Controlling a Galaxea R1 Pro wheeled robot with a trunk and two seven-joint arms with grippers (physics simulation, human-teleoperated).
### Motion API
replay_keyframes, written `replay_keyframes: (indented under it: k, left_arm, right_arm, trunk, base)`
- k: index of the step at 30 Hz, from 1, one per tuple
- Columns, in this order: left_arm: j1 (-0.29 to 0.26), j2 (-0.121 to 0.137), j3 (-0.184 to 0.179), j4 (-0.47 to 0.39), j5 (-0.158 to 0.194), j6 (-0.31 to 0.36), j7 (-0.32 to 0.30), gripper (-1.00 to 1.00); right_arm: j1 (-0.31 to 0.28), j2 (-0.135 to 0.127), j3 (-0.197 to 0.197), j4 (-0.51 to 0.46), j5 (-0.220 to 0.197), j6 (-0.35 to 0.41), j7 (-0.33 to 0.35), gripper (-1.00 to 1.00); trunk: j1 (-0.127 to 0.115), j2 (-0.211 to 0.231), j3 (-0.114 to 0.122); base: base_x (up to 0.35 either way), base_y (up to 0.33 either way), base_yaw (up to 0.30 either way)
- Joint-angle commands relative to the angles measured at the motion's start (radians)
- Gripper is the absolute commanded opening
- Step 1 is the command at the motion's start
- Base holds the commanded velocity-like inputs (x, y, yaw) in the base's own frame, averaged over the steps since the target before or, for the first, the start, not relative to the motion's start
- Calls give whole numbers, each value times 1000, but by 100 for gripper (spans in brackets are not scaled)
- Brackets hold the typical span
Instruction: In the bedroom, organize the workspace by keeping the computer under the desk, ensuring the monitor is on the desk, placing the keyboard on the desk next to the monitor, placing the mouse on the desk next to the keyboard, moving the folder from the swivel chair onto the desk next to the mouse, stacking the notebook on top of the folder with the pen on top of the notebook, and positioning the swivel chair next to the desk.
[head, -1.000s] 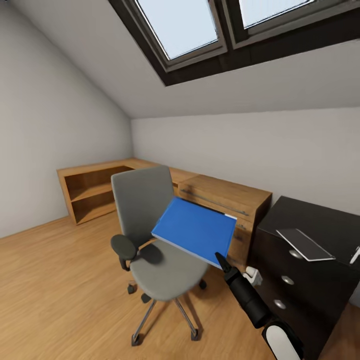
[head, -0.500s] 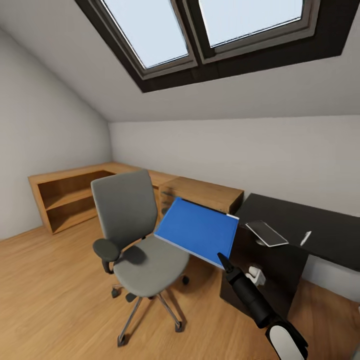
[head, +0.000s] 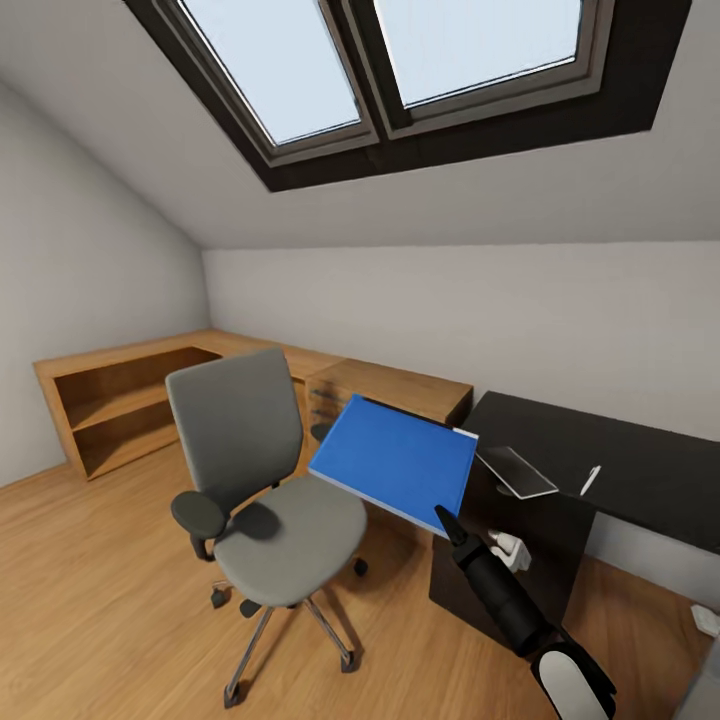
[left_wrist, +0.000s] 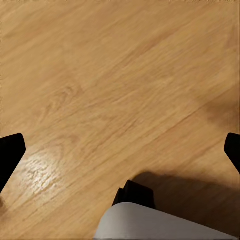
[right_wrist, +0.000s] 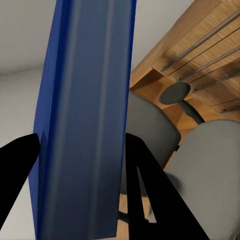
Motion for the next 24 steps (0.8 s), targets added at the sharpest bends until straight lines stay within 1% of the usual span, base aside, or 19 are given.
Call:
replay_keyframes:
  k: [1, 4, 7, 13, 15, 18, 21, 24]
  left_arm:
    - [1, 0, -3, -1, 10, -2, 2, 100]
    - [1, 0, -3, -1, 10, -2, 2, 100]
    - [1, -1, -3, -1, 10, -2, 2, 100]
    - [1, -1, -3, 0, 9, -2, 2, 100]
    - [1, -2, -3, 2, 9, -2, 2, 100]
    - [1, -13, -4, 5, 9, -2, 2, 100]
    - [1, -18, -4, 6, 9, -2, 2, 100]
    - [1, -20, -4, 7, 9, -2, 2, 100]
  right_arm:
    - [-1, -1, 0, 0, -9, 3, 1, -100]
    - [-1, 0, 1, 0, -9, 2, 1, -100]
    - [-1, 0, 0, 0, -10, 1, 1, -100]
    - [-1, -1, -2, 0, -11, 0, 1, -100]
    - [-1, -1, -11, 0, -11, 1, 1, -100]
    - [-1, 0, -18, 1, -11, 1, 1, -100]
    - [-1, 0, -20, 1, -11, 0, 1, -100]
    - [-1, 0, -20, 1, -11, 1, 2, -100]
  trunk:
    - [-4, 7, 2]
    - [-15, 28, 12]
    - [-27, 49, 22]
    - [-50, 91, 43]
    - [-58, 105, 50]
    - [-69, 126, 61]
    - [-81, 147, 71]
    - [-92, 168, 81]
  base:
    - [0, 0, 0]
    - [0, 0, 0]
    - [0, 0, -120]
    - [0, 0, -234]
    - [0, 0, -257]
    - [0, 0, -260]
    - [0, 0, -254]
    - [0, 0, -66]
